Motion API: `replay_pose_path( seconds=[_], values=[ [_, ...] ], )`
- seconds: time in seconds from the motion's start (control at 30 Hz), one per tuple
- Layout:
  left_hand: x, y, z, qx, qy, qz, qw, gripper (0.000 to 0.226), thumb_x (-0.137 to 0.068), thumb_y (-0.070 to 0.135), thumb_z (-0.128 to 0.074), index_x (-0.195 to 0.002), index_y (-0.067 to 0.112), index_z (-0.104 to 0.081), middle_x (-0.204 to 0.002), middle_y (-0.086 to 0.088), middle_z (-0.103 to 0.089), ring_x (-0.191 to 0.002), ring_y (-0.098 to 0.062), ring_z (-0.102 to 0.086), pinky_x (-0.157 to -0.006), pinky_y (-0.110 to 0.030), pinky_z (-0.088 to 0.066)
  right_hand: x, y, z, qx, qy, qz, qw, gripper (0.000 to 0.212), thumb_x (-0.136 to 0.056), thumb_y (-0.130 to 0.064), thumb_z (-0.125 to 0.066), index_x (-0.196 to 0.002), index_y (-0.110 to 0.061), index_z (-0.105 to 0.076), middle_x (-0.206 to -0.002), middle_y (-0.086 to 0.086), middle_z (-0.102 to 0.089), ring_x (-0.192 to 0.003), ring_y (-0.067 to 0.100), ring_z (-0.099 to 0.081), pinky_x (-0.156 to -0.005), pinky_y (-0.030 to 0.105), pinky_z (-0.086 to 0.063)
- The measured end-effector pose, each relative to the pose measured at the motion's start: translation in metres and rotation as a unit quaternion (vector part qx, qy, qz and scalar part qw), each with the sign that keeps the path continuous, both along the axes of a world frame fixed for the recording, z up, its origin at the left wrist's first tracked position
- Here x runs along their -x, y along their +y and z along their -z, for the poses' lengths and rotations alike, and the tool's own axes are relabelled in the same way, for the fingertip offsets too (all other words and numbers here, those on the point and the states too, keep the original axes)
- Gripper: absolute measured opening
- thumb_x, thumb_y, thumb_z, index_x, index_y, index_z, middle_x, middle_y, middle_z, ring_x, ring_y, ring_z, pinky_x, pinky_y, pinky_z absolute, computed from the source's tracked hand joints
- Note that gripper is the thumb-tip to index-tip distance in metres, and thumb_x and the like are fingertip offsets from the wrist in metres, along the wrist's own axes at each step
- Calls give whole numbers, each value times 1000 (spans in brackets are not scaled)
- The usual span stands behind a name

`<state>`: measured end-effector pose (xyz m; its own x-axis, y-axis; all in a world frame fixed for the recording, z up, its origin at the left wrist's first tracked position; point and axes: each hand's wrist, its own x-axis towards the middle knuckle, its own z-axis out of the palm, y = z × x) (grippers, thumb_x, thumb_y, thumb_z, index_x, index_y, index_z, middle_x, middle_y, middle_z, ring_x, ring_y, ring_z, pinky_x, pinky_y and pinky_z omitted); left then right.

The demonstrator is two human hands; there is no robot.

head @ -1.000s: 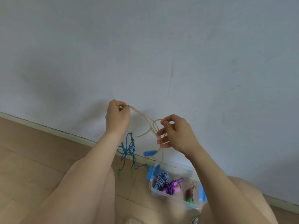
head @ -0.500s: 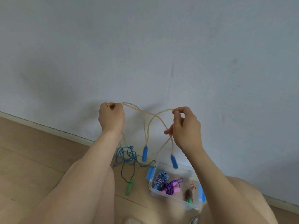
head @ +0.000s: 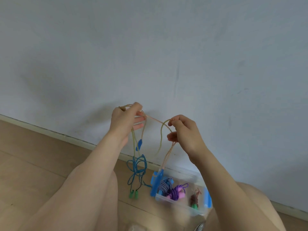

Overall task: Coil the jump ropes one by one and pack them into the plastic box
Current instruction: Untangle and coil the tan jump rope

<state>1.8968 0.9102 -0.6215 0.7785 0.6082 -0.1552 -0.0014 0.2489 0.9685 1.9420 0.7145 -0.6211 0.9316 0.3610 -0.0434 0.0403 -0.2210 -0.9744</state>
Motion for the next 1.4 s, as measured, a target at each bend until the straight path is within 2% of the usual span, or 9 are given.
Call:
replay_pose_path(
  seconds=[0.13,0.4,0.5,0.6,0.7,0.83,1.07,1.3,1.4],
  values=[
    [-1,-2,8,-50,-6,-17,999,36,-91,5,-78,-114,-12,-56,-106,-24,-70,-84,-30,-81,-74,-40,-67,-1,-3,-2,43,8,-10,999,50,-102,-39,-53,-69,-4,-69,-75,7,-75,-73,15,-64,-92,40,-55],
    [-3,-3,9,-98,-35,-59,993,44,-92,2,-67,-125,2,-38,-118,-23,-60,-82,-27,-79,-72,-43,-67,-4,-7,16,217,-16,-125,968,17,-87,-16,-73,-103,-19,-68,-62,0,-71,-69,19,-72,-64,32,-54],
    [-2,-5,10,-157,-26,-57,986,42,-94,2,-62,-124,8,-33,-121,-18,-56,-78,-25,-75,-72,-47,-67,-8,-8,22,291,-23,-138,946,18,-93,-25,-67,-89,-11,-77,-71,5,-75,-66,20,-74,-64,30,-56],
    [-1,-5,11,-208,-18,-61,976,39,-95,3,-59,-123,10,-32,-115,-8,-52,-74,-25,-72,-73,-54,-66,-12,-10,23,313,-45,-130,940,29,-93,-26,-65,-84,-2,-78,-60,5,-53,-55,17,-46,-61,29,-43],
    [-1,-3,13,-264,7,-44,963,35,-97,9,-58,-119,17,-32,-107,2,-52,-74,-23,-76,-78,-56,-64,-9,-6,19,246,-125,-90,957,28,-102,-26,-58,-90,-11,-78,-65,8,-68,-56,8,-58,-62,31,-51],
    [0,-6,11,-255,40,28,966,39,-95,7,-63,-124,12,-37,-95,2,-60,-78,-30,-78,-73,-57,-64,3,4,6,-40,-95,-23,994,25,-111,-25,-49,-103,-13,-69,-75,15,-74,-70,29,-78,-63,47,-66],
    [0,-2,16,-296,55,78,950,30,-85,12,-65,-107,23,-47,-88,-3,-71,-81,-28,-71,-67,-37,-54,6,2,8,-41,-314,107,942,22,-113,-28,-44,-113,-23,-65,-61,1,-66,-59,15,-72,-61,41,-59],
    [-2,2,17,-194,56,69,977,19,-86,5,-73,-90,22,-64,-87,0,-68,-80,-18,-60,-74,-32,-47,-2,1,-5,-189,-63,177,964,36,-110,-36,-48,-88,-13,-64,-59,1,-35,-52,15,-36,-56,33,-34],
    [-1,3,13,-162,69,82,981,23,-84,4,-78,-93,21,-64,-93,0,-68,-83,-14,-60,-71,-29,-44,-1,-2,-6,-144,-83,138,976,53,-112,-44,-43,-79,-11,-68,-70,9,-45,-63,12,-45,-68,28,-42]
  ],
)
